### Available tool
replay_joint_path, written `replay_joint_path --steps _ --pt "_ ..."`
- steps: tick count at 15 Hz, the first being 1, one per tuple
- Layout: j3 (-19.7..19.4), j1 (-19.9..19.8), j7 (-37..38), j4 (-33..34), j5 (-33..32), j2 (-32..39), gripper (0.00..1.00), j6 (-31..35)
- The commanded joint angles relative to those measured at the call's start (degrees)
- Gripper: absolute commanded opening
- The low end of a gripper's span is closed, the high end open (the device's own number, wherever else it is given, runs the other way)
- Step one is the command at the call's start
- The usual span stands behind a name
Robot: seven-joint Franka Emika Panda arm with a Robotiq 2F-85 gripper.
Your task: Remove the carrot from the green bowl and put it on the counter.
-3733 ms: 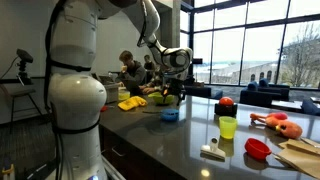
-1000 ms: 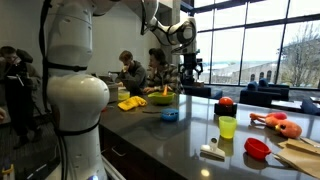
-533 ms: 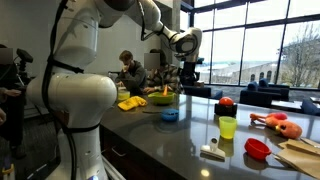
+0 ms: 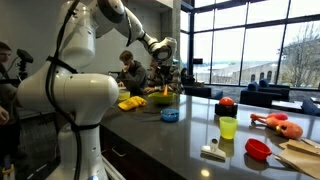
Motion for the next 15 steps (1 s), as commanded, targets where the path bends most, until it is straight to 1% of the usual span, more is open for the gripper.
replay_joint_path --steps 1,2,4,7,10,11,13,15 --pt "-7.6 9.3 0.1 7.5 6.0 10.4 1.0 3.1" --pt "-10.4 11.9 0.1 9.6 7.2 13.9 1.0 3.0" --pt "-14.8 15.3 0.2 13.7 10.9 20.1 1.0 1.3" --pt "-21.4 18.5 0.2 19.2 16.7 28.7 1.0 -1.8" --pt "-28.0 19.0 0.3 23.9 20.1 35.3 1.0 -5.0" --pt "-30.3 18.8 0.3 25.0 20.3 36.7 1.0 -5.6" --pt "-34.7 18.2 0.3 26.3 19.0 40.1 1.0 -4.6" --pt "-37.9 16.9 0.6 27.4 19.1 42.5 1.0 -5.1"
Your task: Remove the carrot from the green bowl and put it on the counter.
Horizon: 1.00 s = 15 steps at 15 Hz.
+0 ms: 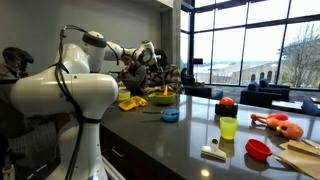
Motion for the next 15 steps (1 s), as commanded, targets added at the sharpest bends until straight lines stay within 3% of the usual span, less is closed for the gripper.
replay_joint_path --steps 1,7,15 --pt "-7.4 -2.1 0.7 3.2 1.3 6.2 1.0 -2.0" --pt "-13.3 -1.2 0.5 0.4 3.7 11.4 1.0 -6.7" --pt "-16.7 1.1 0.2 -2.9 6.1 16.2 1.0 -13.4"
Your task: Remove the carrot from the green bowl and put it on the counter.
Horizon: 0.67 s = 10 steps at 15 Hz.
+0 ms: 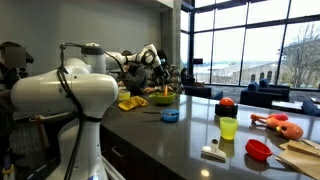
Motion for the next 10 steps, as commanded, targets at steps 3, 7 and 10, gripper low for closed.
replay_joint_path --steps 3,7,10 --pt "-3.9 1.8 0.2 -2.9 2.8 3.9 1.0 -4.8" --pt "-4.2 1.0 0.2 -2.7 2.7 5.7 1.0 -9.4" --pt "-4.4 0.1 0.2 -1.6 3.3 6.5 1.0 -12.0"
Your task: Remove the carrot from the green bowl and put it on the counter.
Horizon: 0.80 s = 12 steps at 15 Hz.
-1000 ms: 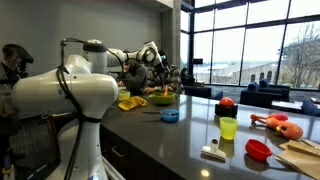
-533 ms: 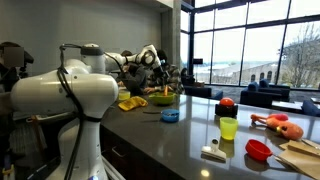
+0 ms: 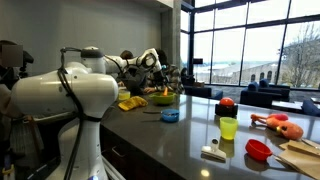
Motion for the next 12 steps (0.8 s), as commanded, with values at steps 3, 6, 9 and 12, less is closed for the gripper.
replay_joint_path --steps 3,6,9,12 --pt "-3.0 -1.3 0.3 2.2 3.2 3.5 1.0 -4.9" --pt "-2.6 -2.9 0.3 4.7 4.4 3.9 1.0 -6.1" --pt "-2.9 -4.4 0.3 6.4 6.0 5.1 1.0 -6.7" --pt "-4.2 -5.3 0.3 5.5 7.6 7.2 1.0 -5.2"
